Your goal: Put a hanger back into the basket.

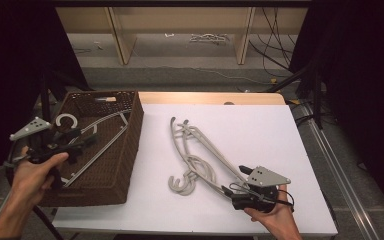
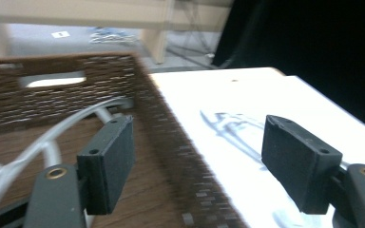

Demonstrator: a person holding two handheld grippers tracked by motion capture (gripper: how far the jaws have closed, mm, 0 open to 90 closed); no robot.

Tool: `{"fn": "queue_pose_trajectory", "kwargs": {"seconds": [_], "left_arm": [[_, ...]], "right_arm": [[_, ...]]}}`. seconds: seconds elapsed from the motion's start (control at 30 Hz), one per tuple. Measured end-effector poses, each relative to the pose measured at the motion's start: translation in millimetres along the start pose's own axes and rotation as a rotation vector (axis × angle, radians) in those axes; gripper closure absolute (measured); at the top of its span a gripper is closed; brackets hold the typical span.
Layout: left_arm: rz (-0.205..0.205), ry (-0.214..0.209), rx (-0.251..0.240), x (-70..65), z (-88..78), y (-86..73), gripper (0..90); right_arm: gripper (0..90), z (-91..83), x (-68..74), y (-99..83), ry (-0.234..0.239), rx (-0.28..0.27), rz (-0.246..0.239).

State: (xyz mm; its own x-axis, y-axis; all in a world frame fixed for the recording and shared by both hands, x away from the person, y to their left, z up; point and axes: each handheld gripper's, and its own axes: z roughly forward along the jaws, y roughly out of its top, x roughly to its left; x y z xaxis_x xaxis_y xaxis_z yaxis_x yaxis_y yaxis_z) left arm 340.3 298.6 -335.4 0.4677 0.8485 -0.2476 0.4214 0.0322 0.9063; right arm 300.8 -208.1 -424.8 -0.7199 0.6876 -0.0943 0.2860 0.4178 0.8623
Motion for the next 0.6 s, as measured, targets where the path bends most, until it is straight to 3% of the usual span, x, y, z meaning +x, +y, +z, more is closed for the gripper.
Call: {"fn": "queue_pose_trajectory", "kwargs": {"seconds": [0.23,0.3,0.33,0.43,0.6], "left_arm": [[0.033,-0.118,-0.006,-43.5,10.9,-12.6,22.7],[0.046,-0.149,-0.02,-57.3,17.8,-20.0,18.1],[0.046,-0.149,-0.02,-57.3,17.8,-20.0,16.8],[0.098,-0.174,0.004,-69.0,25.2,-26.8,16.5],[0.102,-0.216,-0.014,-82.3,32.9,-38.2,15.9]], "right_arm": [[19.5,1.1,1.2,0.1,-0.002,0.002,-0.004],[19.5,1.2,1.9,0.2,0.0,0.002,-0.005],[19.5,1.2,1.9,0.2,0.0,0.002,-0.005],[19.5,1.5,2.1,0.0,0.001,0.003,-0.004],[19.5,2.7,2.5,-0.4,0.001,-0.002,-0.004]]}}
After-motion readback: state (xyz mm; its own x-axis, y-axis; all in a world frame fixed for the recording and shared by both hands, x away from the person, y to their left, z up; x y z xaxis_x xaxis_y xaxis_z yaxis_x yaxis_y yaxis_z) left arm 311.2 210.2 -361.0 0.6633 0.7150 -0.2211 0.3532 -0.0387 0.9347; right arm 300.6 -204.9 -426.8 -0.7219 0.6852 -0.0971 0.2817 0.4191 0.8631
